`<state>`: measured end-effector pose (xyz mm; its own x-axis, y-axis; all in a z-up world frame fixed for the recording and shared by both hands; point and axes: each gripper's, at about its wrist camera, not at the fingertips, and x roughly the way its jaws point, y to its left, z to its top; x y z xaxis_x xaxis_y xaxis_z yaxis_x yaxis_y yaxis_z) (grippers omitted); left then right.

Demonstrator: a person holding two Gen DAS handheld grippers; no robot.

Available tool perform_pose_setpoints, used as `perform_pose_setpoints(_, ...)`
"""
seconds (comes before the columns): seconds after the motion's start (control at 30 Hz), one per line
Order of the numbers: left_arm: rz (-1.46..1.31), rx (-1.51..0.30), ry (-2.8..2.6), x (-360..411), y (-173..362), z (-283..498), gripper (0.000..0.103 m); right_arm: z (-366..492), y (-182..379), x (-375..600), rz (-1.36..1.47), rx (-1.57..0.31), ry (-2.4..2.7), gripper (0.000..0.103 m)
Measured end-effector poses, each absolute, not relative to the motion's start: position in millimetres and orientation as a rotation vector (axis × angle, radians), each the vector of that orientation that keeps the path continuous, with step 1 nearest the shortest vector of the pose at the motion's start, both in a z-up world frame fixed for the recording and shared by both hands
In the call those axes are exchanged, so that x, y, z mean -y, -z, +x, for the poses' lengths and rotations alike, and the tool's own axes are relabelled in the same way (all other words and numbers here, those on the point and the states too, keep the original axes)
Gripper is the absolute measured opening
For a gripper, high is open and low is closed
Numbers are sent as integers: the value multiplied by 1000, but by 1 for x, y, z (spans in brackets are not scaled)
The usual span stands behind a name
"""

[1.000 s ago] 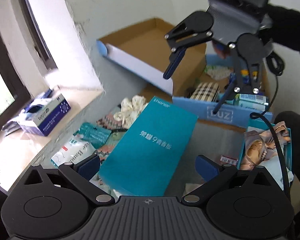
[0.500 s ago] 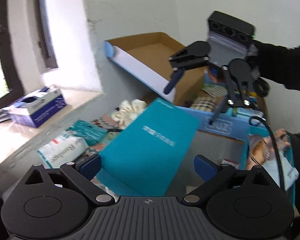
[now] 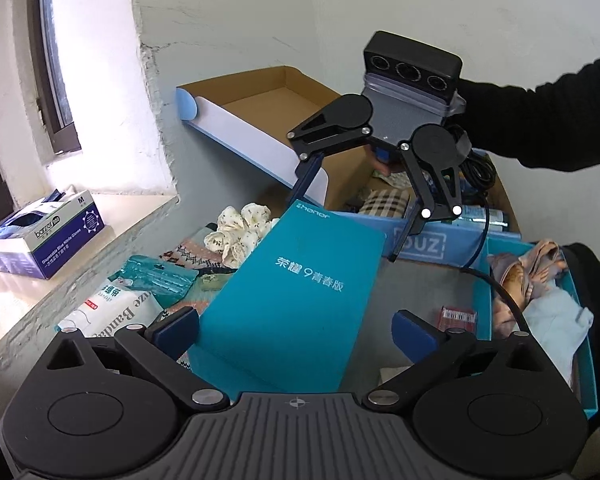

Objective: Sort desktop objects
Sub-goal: 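Grasp the closed teal honor box at opposite ends with both grippers, then lift and carry the honor box with both grippers across the table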

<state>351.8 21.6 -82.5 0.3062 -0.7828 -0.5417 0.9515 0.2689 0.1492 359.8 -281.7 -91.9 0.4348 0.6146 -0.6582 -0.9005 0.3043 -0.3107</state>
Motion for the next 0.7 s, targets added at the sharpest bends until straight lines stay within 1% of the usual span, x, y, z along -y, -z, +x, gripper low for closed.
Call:
perform_pose_setpoints(0.07, 497, -395, 1208, -21, 82, 351, 103, 360, 93, 279, -731, -471, -1054, 97)
perform_pose_setpoints(0.17, 519, -387, 1189, -19, 84, 348, 103, 360, 93, 277, -737, -477, -1051, 91)
perform_pose_setpoints(0.4, 616, -358, 1126, -21, 92, 334, 103, 360, 93, 272, -749, -490, -1046, 91)
perform_pose_setpoints(0.5, 675, -309, 1039, -19, 99, 333, 103, 363, 91, 272, -742, -491, -1056, 91)
perform_pose_setpoints(0.63, 681, -343, 1103, -16, 102, 342, 102, 366, 91, 274, -736, -494, -1069, 91)
perform_pose_setpoints(0.7, 692, -328, 1098, -14, 105, 346, 102, 368, 91, 275, -728, -498, -1076, 91)
